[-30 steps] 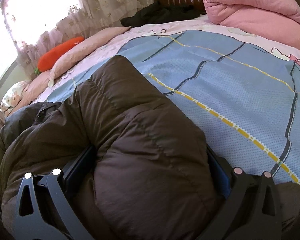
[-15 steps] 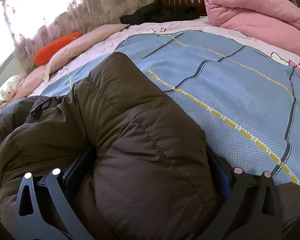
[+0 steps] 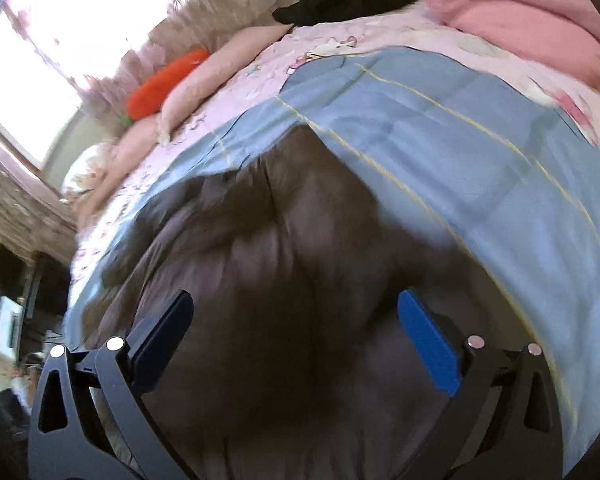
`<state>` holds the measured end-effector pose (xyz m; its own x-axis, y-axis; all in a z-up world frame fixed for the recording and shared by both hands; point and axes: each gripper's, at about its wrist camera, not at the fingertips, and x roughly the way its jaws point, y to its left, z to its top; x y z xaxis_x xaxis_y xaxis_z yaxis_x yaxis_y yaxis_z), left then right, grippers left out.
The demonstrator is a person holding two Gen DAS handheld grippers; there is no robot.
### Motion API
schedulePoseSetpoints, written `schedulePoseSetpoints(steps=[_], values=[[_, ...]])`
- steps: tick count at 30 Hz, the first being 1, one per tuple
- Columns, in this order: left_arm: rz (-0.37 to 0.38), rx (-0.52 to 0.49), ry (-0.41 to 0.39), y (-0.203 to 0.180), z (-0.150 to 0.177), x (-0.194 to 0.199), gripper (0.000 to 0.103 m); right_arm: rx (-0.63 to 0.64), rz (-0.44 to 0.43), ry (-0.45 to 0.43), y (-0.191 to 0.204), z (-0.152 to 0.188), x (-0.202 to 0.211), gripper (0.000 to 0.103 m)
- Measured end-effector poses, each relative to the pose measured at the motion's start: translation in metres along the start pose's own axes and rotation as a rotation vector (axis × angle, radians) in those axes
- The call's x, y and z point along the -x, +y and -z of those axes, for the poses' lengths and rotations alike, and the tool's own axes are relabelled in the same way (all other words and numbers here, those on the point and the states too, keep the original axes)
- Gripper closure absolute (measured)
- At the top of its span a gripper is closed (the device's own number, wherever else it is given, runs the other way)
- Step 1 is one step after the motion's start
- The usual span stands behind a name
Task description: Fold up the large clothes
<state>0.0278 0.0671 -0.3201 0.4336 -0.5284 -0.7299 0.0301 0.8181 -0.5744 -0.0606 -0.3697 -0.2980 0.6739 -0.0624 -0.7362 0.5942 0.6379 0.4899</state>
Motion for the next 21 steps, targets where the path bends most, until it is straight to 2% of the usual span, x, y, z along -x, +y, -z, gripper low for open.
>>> schedulePoseSetpoints(steps=[2, 4, 6, 7, 9, 10, 11, 14, 17, 19, 21], values=[[-0.027, 0.248, -0.008, 0.048, 0.039, 0.012, 0.002, -0.106, 0.087, 0.021, -0.032, 0.048, 0.026, 0.001], [0.006, 0.523, -0.020, 0.100, 0.083, 0.030, 0.002, -0.195, 0.150, 0.017, -0.056, 0.081, 0.044, 0.001], [0.010, 0.667, -0.070, 0.128, 0.114, 0.047, 0.002, -0.329, 0.199, 0.082, -0.081, 0.113, 0.044, 0.001], [-0.003, 0.712, -0.036, 0.143, 0.126, 0.047, 0.002, -0.387, 0.187, 0.149, -0.090, 0.123, 0.036, 0.001], [-0.006, 0.695, 0.059, 0.156, 0.132, 0.039, 0.002, -0.446, 0.143, 0.185, -0.095, 0.134, 0.031, 0.001], [0.004, 0.676, 0.058, 0.156, 0.132, 0.039, 0.002, -0.455, 0.111, 0.177, -0.095, 0.136, 0.029, 0.001], [0.004, 0.662, 0.047, 0.154, 0.132, 0.039, 0.002, -0.449, 0.067, 0.167, -0.092, 0.136, 0.025, 0.001], [0.020, 0.645, 0.031, 0.148, 0.121, 0.026, 0.002, -0.414, 0.007, 0.182, -0.084, 0.132, 0.002, 0.001], [-0.028, 0.649, -0.005, 0.144, 0.102, 0.011, 0.002, -0.459, -0.015, 0.169, -0.078, 0.122, -0.020, 0.006], [0.007, 0.657, -0.036, 0.139, 0.091, 0.000, 0.002, -0.474, -0.001, 0.166, -0.073, 0.112, -0.035, 0.006], [-0.015, 0.647, -0.052, 0.132, 0.076, -0.012, 0.002, -0.469, 0.019, 0.157, -0.067, 0.107, -0.045, 0.007]])
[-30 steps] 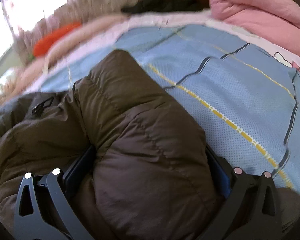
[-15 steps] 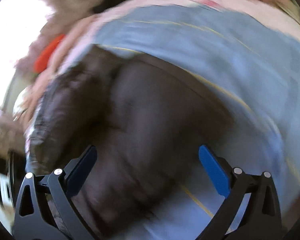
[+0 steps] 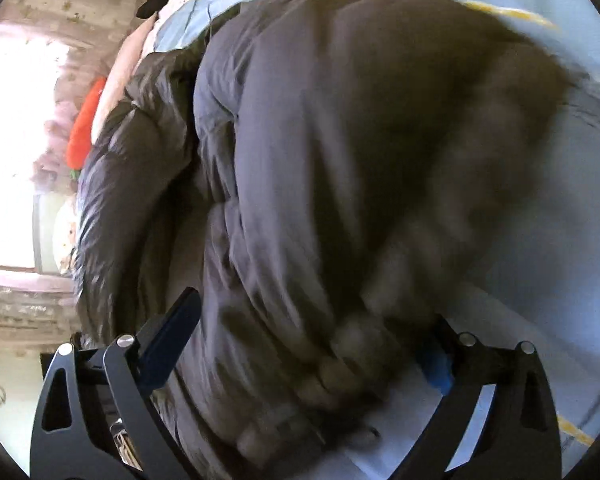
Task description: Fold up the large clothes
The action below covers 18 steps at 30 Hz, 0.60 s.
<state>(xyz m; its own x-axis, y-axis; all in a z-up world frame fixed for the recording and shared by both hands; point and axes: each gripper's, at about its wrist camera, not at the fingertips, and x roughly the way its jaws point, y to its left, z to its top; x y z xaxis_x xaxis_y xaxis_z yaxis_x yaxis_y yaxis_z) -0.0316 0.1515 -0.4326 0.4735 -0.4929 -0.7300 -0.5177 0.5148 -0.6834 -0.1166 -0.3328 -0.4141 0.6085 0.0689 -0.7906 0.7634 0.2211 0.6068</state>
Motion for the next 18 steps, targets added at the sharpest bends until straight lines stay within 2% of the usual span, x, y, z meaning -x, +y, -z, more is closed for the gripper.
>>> schedulePoseSetpoints(steps=[3, 5, 7, 8, 9, 11, 13, 14, 15, 18], values=[[0.038, -0.001, -0.059, -0.016, -0.003, -0.008, 0.002, 0.035, 0.062, 0.002, 0.013, -0.004, -0.012, 0.009], [0.099, 0.028, -0.086, -0.017, -0.004, -0.009, 0.002, 0.111, 0.125, 0.014, 0.024, -0.003, -0.018, 0.009], [0.134, 0.043, -0.111, -0.020, -0.002, -0.012, 0.009, 0.219, 0.175, -0.002, 0.034, 0.003, -0.020, 0.013], [0.122, 0.038, -0.111, -0.019, -0.001, -0.013, 0.021, 0.244, 0.179, -0.016, 0.034, 0.006, -0.020, 0.017], [0.086, 0.027, -0.099, -0.016, 0.000, -0.015, 0.040, 0.253, 0.179, -0.026, 0.034, 0.007, -0.020, 0.022], [0.053, 0.013, -0.067, -0.009, 0.002, -0.019, 0.067, 0.236, 0.139, -0.040, 0.028, 0.007, -0.018, 0.029], [0.098, 0.017, -0.047, 0.000, 0.001, -0.017, 0.076, 0.188, 0.078, -0.032, 0.014, 0.003, -0.014, 0.041], [0.113, 0.007, -0.037, 0.000, 0.000, -0.016, 0.080, 0.171, 0.046, -0.017, 0.007, 0.000, -0.013, 0.051], [0.112, -0.011, -0.033, -0.002, -0.001, -0.016, 0.082, 0.165, 0.009, -0.001, 0.005, -0.004, -0.012, 0.063], [0.069, -0.120, -0.028, -0.020, -0.002, -0.014, 0.087, 0.227, -0.031, 0.014, 0.013, -0.008, -0.009, 0.077]])
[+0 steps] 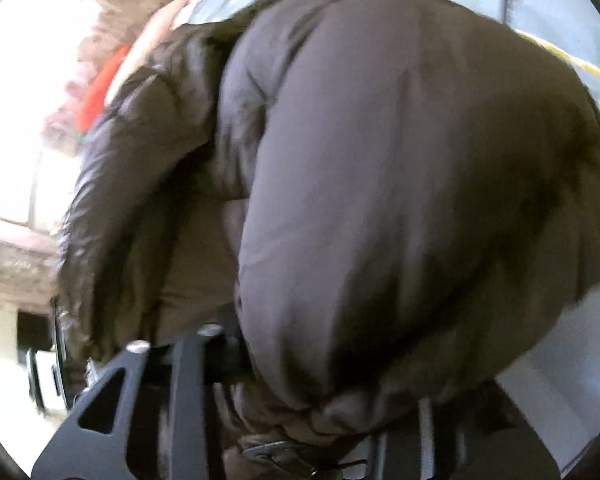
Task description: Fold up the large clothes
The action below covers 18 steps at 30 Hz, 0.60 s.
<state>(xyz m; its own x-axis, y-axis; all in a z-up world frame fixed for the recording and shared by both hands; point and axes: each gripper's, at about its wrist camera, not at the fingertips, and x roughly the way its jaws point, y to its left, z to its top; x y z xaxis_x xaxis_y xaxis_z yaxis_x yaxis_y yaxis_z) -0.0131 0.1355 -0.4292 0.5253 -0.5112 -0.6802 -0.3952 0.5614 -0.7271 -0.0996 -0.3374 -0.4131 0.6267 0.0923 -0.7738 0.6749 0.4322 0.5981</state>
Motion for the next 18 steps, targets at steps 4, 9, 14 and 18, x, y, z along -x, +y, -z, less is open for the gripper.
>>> schedulePoseSetpoints(steps=[4, 9, 14, 18], values=[[0.007, -0.083, 0.008, -0.027, -0.005, 0.013, 0.089, -0.014, -0.082, 0.014, 0.011, -0.009, 0.014, 0.082], [0.121, -0.133, -0.010, -0.069, -0.019, 0.030, 0.089, 0.149, -0.180, -0.007, 0.059, -0.034, 0.049, 0.082], [0.262, -0.256, 0.015, -0.129, -0.065, 0.023, 0.089, 0.306, -0.265, 0.014, 0.103, -0.069, 0.071, 0.082], [0.277, -0.355, 0.045, -0.172, -0.096, 0.016, 0.089, 0.327, -0.322, 0.027, 0.120, -0.084, 0.080, 0.082]])
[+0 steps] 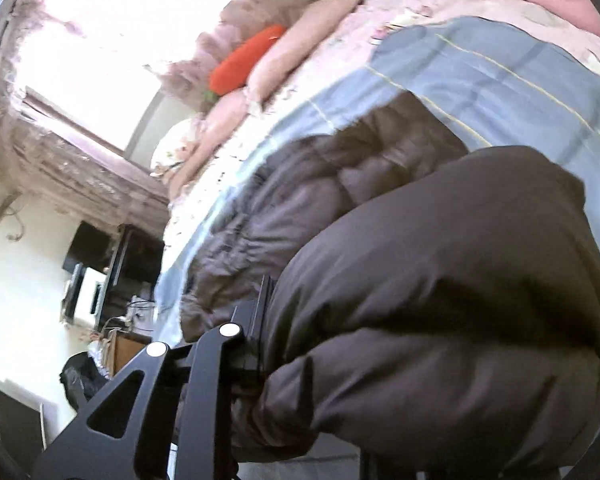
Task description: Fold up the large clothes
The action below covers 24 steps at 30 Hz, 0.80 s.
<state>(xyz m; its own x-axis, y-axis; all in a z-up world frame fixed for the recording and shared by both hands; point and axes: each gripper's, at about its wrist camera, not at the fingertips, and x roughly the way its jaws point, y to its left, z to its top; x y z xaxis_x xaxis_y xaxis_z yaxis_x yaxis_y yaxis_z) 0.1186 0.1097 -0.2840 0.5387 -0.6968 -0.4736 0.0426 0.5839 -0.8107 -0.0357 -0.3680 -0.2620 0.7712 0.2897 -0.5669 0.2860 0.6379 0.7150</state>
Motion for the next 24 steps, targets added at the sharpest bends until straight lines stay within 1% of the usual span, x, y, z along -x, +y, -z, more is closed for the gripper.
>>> schedulePoseSetpoints(steps=[1, 3, 4, 6, 7, 9, 11, 13, 16, 17, 18, 19, 20, 21, 22, 23, 24], values=[[0.010, -0.017, 0.009, -0.011, -0.017, -0.010, 0.089, -0.003, -0.011, -0.006, 0.004, -0.007, -0.004, 0.082], [0.017, -0.044, 0.030, -0.031, -0.041, -0.026, 0.089, 0.011, -0.016, -0.012, 0.012, -0.028, -0.016, 0.082], [0.013, -0.058, 0.038, -0.037, -0.046, -0.028, 0.089, 0.030, -0.010, -0.011, 0.016, -0.042, -0.024, 0.082], [-0.003, -0.081, 0.060, -0.048, -0.061, -0.044, 0.089, 0.048, -0.011, -0.015, 0.021, -0.063, -0.040, 0.082], [-0.014, -0.080, 0.081, -0.057, -0.077, -0.060, 0.089, 0.039, -0.013, -0.018, 0.023, -0.075, -0.051, 0.082], [-0.024, -0.055, 0.091, -0.066, -0.100, -0.085, 0.089, -0.010, -0.032, -0.024, 0.023, -0.093, -0.071, 0.082], [-0.051, -0.041, 0.094, -0.066, -0.113, -0.105, 0.089, -0.058, -0.020, -0.019, 0.021, -0.110, -0.100, 0.080], [-0.108, -0.025, 0.105, -0.062, -0.131, -0.132, 0.089, -0.050, 0.027, 0.010, 0.025, -0.124, -0.133, 0.079], [-0.195, -0.011, 0.144, -0.051, -0.156, -0.185, 0.089, -0.012, 0.111, 0.049, 0.023, -0.144, -0.186, 0.079], [-0.226, -0.001, 0.170, -0.045, -0.163, -0.206, 0.088, -0.019, 0.125, 0.048, 0.020, -0.149, -0.197, 0.079], [-0.270, 0.014, 0.212, -0.034, -0.168, -0.230, 0.086, -0.027, 0.138, 0.044, 0.017, -0.153, -0.208, 0.079], [-0.305, 0.039, 0.254, -0.020, -0.171, -0.247, 0.086, -0.033, 0.155, 0.042, 0.014, -0.158, -0.220, 0.079], [-0.314, 0.075, 0.282, -0.007, -0.173, -0.264, 0.086, -0.022, 0.179, 0.050, 0.012, -0.164, -0.238, 0.079], [-0.294, 0.099, 0.300, 0.008, -0.180, -0.285, 0.086, 0.010, 0.200, 0.046, 0.014, -0.168, -0.252, 0.079], [-0.281, 0.076, 0.313, 0.014, -0.183, -0.295, 0.086, 0.076, 0.237, 0.021, 0.019, -0.173, -0.267, 0.079], [-0.264, 0.039, 0.328, 0.018, -0.189, -0.306, 0.086, 0.108, 0.265, 0.008, 0.022, -0.177, -0.277, 0.079], [-0.233, 0.025, 0.331, 0.025, -0.195, -0.315, 0.086, 0.123, 0.293, 0.003, 0.024, -0.180, -0.287, 0.079]])
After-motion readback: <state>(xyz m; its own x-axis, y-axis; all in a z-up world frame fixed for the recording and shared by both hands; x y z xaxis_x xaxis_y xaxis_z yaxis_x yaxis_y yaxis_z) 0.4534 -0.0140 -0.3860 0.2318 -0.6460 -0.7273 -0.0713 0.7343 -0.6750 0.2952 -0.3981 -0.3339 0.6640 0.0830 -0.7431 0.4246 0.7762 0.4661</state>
